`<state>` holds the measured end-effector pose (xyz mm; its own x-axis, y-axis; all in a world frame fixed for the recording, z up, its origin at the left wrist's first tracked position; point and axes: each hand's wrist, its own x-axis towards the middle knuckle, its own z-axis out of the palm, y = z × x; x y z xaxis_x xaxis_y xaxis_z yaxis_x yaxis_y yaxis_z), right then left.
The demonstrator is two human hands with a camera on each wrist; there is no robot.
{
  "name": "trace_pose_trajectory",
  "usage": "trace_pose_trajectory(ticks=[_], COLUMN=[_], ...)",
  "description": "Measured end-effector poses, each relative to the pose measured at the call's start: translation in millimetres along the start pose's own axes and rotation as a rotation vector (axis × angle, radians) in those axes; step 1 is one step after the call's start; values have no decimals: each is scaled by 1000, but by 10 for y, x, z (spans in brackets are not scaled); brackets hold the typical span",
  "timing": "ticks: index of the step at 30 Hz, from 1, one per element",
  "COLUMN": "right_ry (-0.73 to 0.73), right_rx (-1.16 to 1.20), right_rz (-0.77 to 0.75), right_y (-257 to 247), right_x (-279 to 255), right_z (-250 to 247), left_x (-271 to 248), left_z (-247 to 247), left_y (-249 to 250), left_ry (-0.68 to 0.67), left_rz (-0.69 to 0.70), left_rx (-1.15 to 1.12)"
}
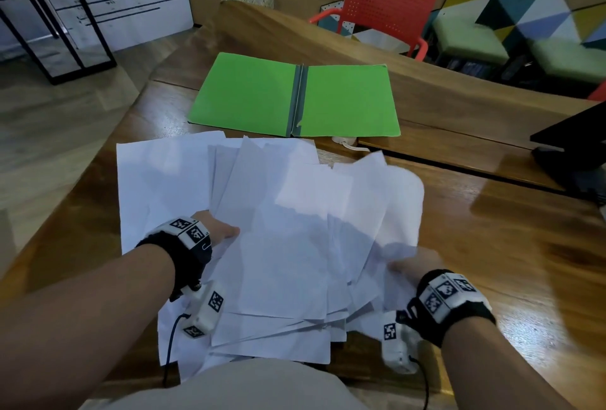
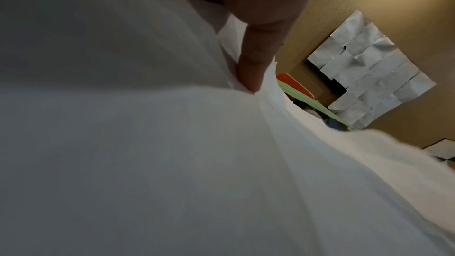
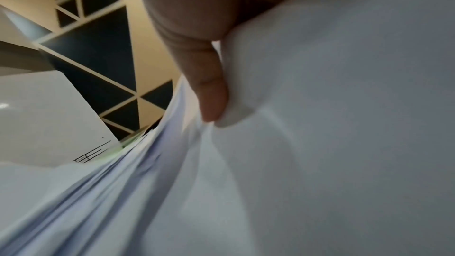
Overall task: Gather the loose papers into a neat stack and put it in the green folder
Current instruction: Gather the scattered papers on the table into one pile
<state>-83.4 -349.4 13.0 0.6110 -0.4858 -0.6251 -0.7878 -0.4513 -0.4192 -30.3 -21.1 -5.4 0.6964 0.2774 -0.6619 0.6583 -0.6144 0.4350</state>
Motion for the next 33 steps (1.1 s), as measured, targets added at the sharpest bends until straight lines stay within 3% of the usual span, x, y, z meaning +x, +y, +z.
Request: trace_pose_trajectory(ticks=[3, 6, 8, 11, 17, 20, 23, 26, 27, 30, 33], right_ry=[322, 591, 664, 557, 156, -75, -67, 62, 37, -224, -275], right_rx=[-41, 234, 433, 457, 304, 275, 210, 271, 323, 532, 483], right_rz=[-100, -230, -300, -287, -240, -173, -154, -98, -117, -185, -110], right_y=[-39, -151, -226, -293, -13, 70, 78, 92, 98, 158, 183], right_x=[-75, -303, -441, -473, -175, -292, -376, -351, -347, -307, -223], right_z=[-428, -876, -1050, -931, 241, 678, 657, 417, 339, 245, 327], left_x=[13, 19, 19, 9, 28, -212, -237, -259, -276, -297, -391], left_z=[8, 1, -4, -15, 152, 311, 375, 211, 158, 80, 140], left_y=[2, 3, 4, 5, -24, 69, 104, 83, 67, 62, 197], left_ry=[-1, -4, -11, -34, -244, -255, -161, -268, -321, -492, -481], left_rz=[5, -4, 1, 21, 127, 186, 230, 306, 333, 330, 352], left_rx=[-22, -25, -11, -10, -227, -250, -188, -310, -386, -545, -356])
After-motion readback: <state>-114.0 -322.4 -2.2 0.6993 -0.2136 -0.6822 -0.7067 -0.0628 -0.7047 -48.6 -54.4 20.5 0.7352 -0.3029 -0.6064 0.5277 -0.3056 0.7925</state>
